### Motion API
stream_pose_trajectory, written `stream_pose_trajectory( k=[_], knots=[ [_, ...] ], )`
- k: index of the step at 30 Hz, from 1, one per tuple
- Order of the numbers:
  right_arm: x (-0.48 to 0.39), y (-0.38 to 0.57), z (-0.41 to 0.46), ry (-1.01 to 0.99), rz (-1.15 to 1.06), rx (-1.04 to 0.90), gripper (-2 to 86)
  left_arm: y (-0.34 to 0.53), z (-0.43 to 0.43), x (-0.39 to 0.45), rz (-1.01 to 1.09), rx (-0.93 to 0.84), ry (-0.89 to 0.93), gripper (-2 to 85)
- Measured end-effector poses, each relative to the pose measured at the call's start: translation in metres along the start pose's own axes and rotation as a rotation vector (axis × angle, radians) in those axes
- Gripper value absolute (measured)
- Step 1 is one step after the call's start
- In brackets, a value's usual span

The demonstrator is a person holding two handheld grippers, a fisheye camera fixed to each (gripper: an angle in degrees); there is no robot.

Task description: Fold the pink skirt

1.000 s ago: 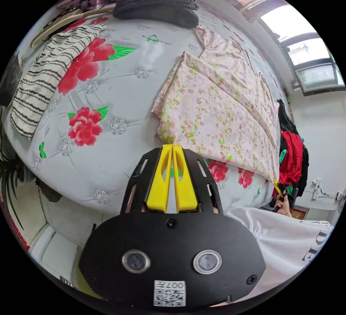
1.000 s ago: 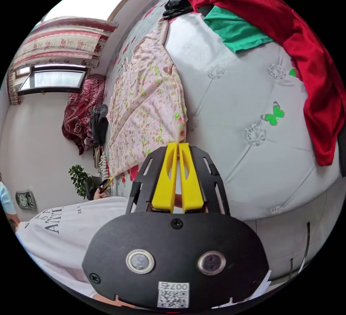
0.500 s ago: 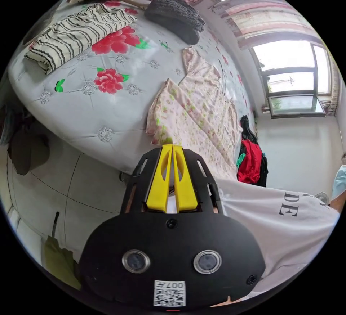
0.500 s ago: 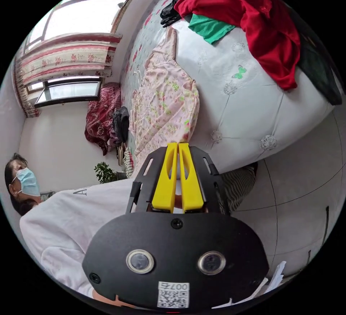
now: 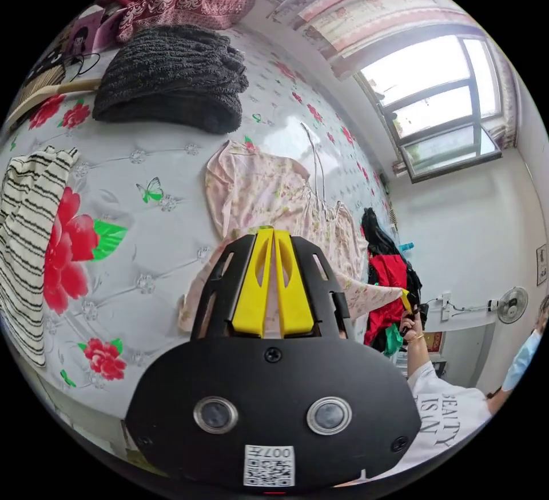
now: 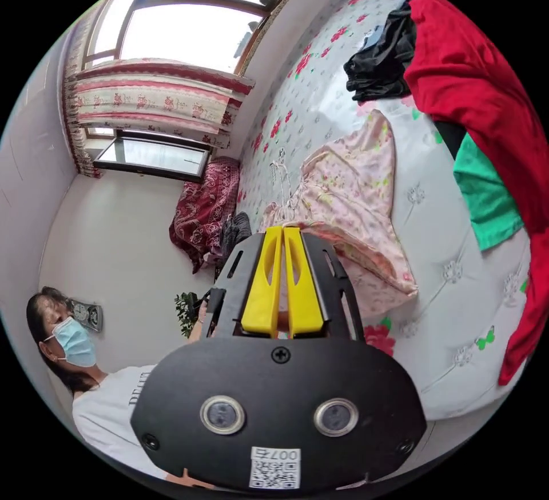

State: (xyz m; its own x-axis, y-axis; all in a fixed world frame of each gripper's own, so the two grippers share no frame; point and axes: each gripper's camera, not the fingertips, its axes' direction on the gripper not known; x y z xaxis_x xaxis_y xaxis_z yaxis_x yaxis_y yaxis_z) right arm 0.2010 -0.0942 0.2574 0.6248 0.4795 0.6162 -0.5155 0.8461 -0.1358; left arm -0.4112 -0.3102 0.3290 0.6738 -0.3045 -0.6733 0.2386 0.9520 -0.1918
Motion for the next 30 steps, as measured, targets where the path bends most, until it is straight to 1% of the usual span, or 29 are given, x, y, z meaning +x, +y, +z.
stream_pose_trajectory(
  k=[1,2,3,4,7,10,12,13,15,18,20,21,22,23,24,26,29,30],
  knots=[
    [0.001,-0.009,0.010,0.044,0.003,0.009,0.3,-0.007,0.009,-0.001,-0.002,0.005,-0.009,0.7],
    [0.005,-0.021,0.029,0.137,0.021,0.023,0.7,-0.017,0.025,-0.003,-0.014,0.005,-0.050,2.2],
    [0.010,-0.027,0.045,0.203,0.034,0.007,1.4,-0.022,0.039,-0.007,-0.038,-0.010,-0.100,5.6],
    [0.013,-0.028,0.052,0.228,0.043,-0.007,1.7,-0.023,0.044,-0.009,-0.050,-0.021,-0.120,7.3],
    [0.025,-0.009,0.068,0.294,0.047,-0.029,3.3,-0.007,0.052,-0.012,-0.029,-0.026,-0.204,8.4],
    [0.032,0.035,0.062,0.361,0.029,-0.047,4.7,0.037,0.043,-0.009,0.029,-0.008,-0.318,8.8],
    [0.036,0.076,0.048,0.420,0.040,-0.007,5.7,0.081,0.032,-0.009,0.029,0.018,-0.418,9.0],
    [0.039,0.085,0.045,0.431,0.054,0.002,5.8,0.091,0.030,-0.009,0.020,0.019,-0.433,9.1],
    [0.056,0.105,0.040,0.402,0.142,0.005,6.4,0.121,0.030,-0.011,-0.010,0.002,-0.444,9.8],
    [0.080,0.102,0.054,0.280,0.244,-0.007,6.8,0.129,0.044,-0.015,-0.065,-0.035,-0.404,11.0],
    [0.084,0.093,0.067,0.270,0.280,-0.006,6.7,0.123,0.057,-0.016,-0.098,-0.054,-0.399,11.4],
    [0.081,0.087,0.069,0.320,0.273,0.043,6.0,0.118,0.065,-0.017,-0.137,-0.065,-0.415,10.4],
    [0.080,0.085,0.071,0.313,0.263,0.060,5.6,0.115,0.067,-0.017,-0.158,-0.057,-0.432,10.0],
    [0.084,0.080,0.074,0.275,0.301,0.069,4.8,0.110,0.070,-0.014,-0.168,-0.035,-0.465,5.5],
    [0.088,0.078,0.074,0.183,0.348,0.106,3.7,0.105,0.075,-0.014,-0.187,-0.048,-0.476,2.3],
    [0.094,0.077,0.078,0.081,0.387,0.102,1.8,0.101,0.073,-0.018,-0.219,-0.033,-0.433,0.0],
    [0.097,0.085,0.070,0.164,0.393,0.083,0.1,0.103,0.061,-0.034,-0.271,-0.040,-0.347,-0.8],
    [0.099,0.092,0.061,0.171,0.381,0.081,-0.1,0.107,0.054,-0.037,-0.255,-0.043,-0.329,-0.9]
  ],
)
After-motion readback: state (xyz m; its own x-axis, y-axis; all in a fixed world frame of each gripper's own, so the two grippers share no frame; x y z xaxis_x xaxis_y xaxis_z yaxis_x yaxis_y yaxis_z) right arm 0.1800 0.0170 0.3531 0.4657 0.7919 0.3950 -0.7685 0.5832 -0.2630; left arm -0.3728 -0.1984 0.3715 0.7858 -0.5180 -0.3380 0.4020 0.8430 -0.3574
